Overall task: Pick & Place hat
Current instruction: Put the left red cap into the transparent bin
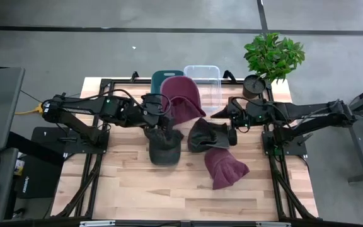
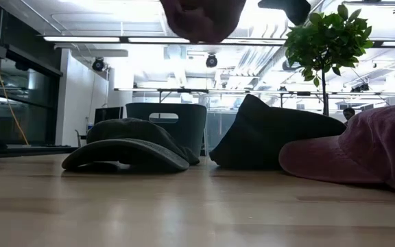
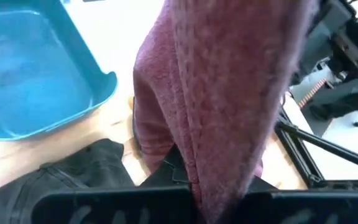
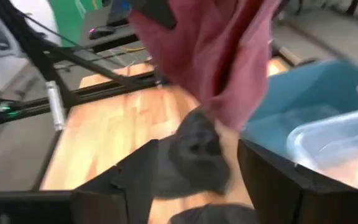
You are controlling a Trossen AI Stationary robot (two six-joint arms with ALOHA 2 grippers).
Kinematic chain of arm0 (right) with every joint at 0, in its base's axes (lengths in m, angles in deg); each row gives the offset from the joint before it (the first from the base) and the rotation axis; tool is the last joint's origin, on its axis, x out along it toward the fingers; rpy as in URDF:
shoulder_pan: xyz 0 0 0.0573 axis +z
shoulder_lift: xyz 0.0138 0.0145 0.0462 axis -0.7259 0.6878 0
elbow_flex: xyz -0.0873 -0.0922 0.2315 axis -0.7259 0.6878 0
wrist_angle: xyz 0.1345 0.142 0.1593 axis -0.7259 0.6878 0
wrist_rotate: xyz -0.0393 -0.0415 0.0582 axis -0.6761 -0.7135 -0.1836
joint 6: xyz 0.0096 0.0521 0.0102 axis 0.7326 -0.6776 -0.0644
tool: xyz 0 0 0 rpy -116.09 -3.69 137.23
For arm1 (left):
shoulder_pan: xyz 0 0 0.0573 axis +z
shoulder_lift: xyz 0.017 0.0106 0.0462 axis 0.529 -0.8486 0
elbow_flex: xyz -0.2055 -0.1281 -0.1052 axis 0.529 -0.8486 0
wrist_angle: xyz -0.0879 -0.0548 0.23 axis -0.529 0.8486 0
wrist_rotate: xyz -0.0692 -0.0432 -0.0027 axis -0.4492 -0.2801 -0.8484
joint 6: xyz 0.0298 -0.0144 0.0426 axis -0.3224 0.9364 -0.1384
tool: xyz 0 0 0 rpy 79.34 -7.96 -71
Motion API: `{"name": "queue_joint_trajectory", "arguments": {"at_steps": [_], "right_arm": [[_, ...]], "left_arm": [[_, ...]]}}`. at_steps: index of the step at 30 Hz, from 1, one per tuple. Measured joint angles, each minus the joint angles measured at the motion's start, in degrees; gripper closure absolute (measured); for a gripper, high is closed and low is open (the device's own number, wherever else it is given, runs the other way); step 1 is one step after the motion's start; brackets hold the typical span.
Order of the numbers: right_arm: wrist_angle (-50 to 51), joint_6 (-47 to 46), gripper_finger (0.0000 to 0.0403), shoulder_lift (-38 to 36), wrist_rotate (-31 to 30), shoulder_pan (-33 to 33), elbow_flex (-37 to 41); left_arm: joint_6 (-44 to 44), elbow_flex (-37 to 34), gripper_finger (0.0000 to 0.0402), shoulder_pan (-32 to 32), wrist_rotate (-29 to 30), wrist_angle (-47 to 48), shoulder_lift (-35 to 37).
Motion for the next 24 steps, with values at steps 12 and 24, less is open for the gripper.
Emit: {"name": "queue_joint_trajectory", "arguments": {"at_steps": [12, 24], "right_arm": [[-5.7, 4.3, 0.0166, 1.0, -4.3, -0.1, -0.9], [-12.9, 4.3, 0.0166, 9.0, -4.6, -0.7, -1.0]], "left_arm": [[-0.7, 0.0, 0.0401, 0.0, 0.6, -0.1, 0.0], [-1.7, 0.0, 0.0401, 0.0, 1.6, -2.5, 0.0]]}}
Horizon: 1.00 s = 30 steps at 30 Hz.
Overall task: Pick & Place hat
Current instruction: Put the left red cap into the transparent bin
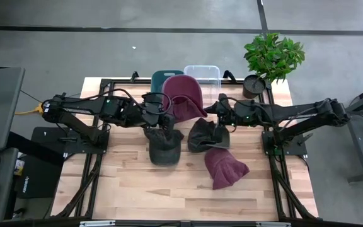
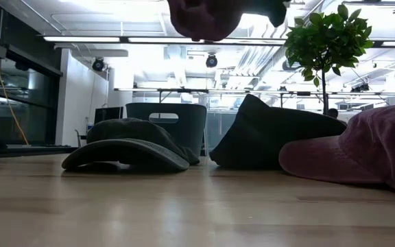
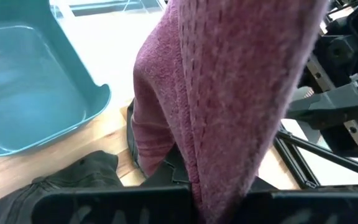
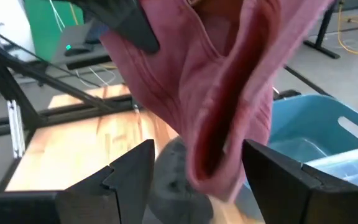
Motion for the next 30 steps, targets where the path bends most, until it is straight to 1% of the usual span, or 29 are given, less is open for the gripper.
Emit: {"name": "queue_joint_trajectory", "arguments": {"at_steps": [5, 13, 16, 24, 30], "right_arm": [[-6.7, 0.3, 0.0166, 2.1, 1.1, 0.0, 0.0], [-12.1, 2.8, 0.0166, 4.5, -1.4, -0.8, 0.0], [-13.4, 2.8, 0.0166, 4.5, -2.4, -1.5, 0.0], [-14.9, 1.1, 0.0167, 4.4, -1.7, -3.9, -0.1], [-14.5, -0.2, 0.0167, 4.4, 1.6, -4.8, -0.1]], "left_arm": [[0.0, 0.0, 0.0401, 0.0, -0.4, -0.1, 0.0], [0.1, 0.0, 0.0401, 0.0, -1.3, -0.9, 0.0], [0.1, 0.0, 0.0401, 0.0, -1.9, -1.0, 0.0], [-0.1, 0.0, 0.0401, 0.0, -3.5, -1.0, 0.0], [-0.4, 0.0, 0.0401, 0.0, -3.5, -1.0, 0.0]]}}
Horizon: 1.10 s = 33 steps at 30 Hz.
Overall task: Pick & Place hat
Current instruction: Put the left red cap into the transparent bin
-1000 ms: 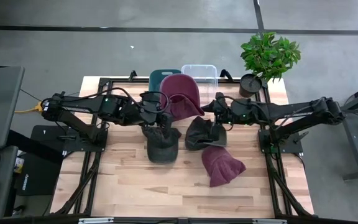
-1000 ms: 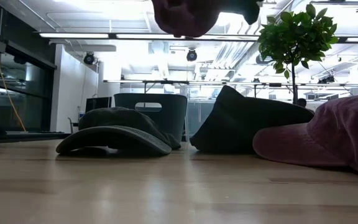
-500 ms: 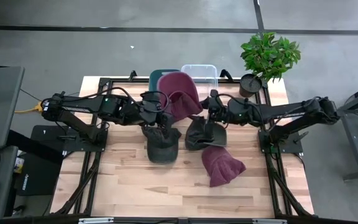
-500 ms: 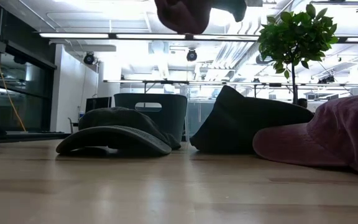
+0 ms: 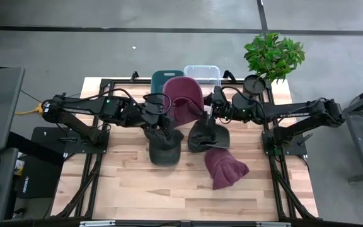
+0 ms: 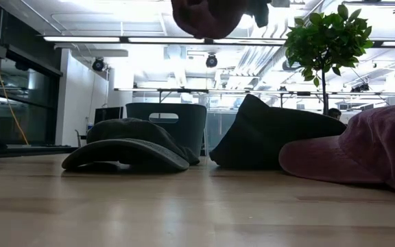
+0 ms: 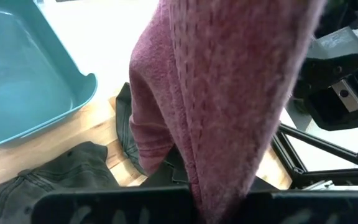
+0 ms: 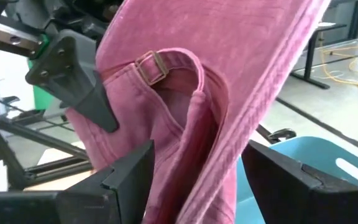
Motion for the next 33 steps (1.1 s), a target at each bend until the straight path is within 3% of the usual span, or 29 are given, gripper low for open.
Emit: {"name": "queue_joint_trajectory", "arguments": {"at_steps": [5, 9, 22, 29, 33], "right_arm": [[1.9, -1.3, 0.0169, 0.0, 0.3, 0.1, 0.0], [2.4, -3.4, 0.0192, 0.0, -0.4, 0.1, 0.0], [3.1, -3.6, 0.0389, -0.1, 0.5, 0.0, 0.0], [3.2, -4.8, 0.0395, -0.1, 0.9, 0.0, 0.0], [3.3, -5.1, 0.0397, -0.1, 1.2, 0.0, 0.0]], "left_arm": [[-0.2, 0.0, 0.0401, 0.0, 0.0, 0.0, 0.0], [-0.2, 0.0, 0.0401, 0.0, -0.2, 0.0, 0.0], [-0.2, 0.0, 0.0402, 0.0, -0.9, 0.0, 0.0], [-2.2, 0.0, 0.0401, 0.0, -2.0, 0.1, 0.0], [-3.7, 0.0, 0.0375, 0.0, -2.2, 0.0, 0.0]]}}
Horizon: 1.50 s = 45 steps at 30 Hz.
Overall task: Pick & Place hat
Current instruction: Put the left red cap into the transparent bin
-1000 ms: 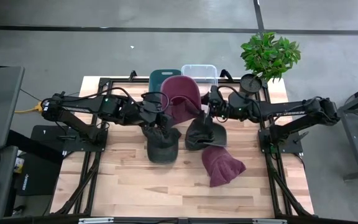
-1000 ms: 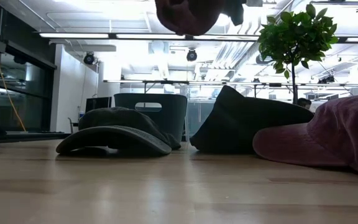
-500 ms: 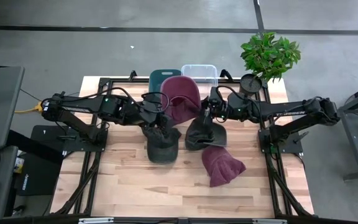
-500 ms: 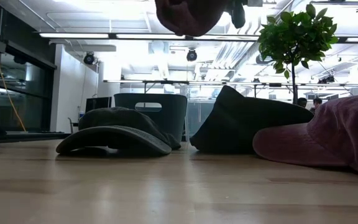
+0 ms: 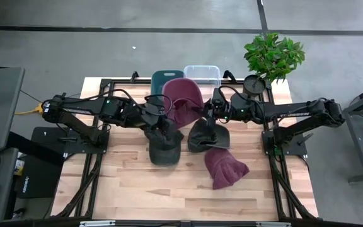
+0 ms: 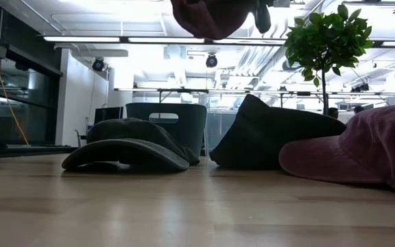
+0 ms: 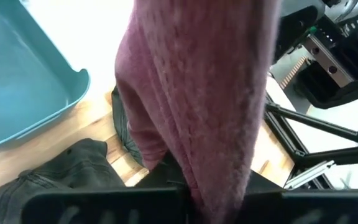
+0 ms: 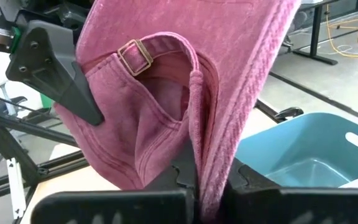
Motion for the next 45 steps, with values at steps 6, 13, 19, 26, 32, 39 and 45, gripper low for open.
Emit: {"name": "queue_joint_trajectory", "arguments": {"at_steps": [6, 13, 19, 26, 32, 39, 45], "right_arm": [[0.7, 0.1, 0.0397, 0.0, 0.4, 0.0, 0.0], [2.4, -0.9, 0.0397, 0.0, -1.3, 0.0, 0.0], [5.5, -2.6, 0.0397, 0.0, -3.7, 0.0, 0.0], [7.3, -6.8, 0.0397, 0.0, -7.7, 0.0, 0.0], [9.4, -13.1, 0.0397, 0.0, -13.8, -0.8, 0.0], [11.5, -17.7, 0.0398, -0.2, -15.0, -5.6, 0.0], [16.0, -21.8, 0.0398, -1.7, -14.6, -11.7, 0.0]], "left_arm": [[-0.5, 0.0, 0.0270, 0.0, 0.7, 0.0, 0.0], [-0.4, 0.0, 0.0148, 0.0, 3.6, -0.1, 0.0], [-0.7, 0.0, 0.0122, 0.0, 9.9, 0.2, 2.4], [-0.3, -0.1, 0.0122, 0.0, 15.7, 5.8, 6.0], [2.4, 0.1, 0.0122, 0.0, 19.2, 9.5, 8.9], [5.6, 0.0, 0.0121, 0.0, 20.6, 19.1, 10.6], [6.7, 0.0, 0.0121, 0.0, 20.8, 23.7, 11.2]]}}
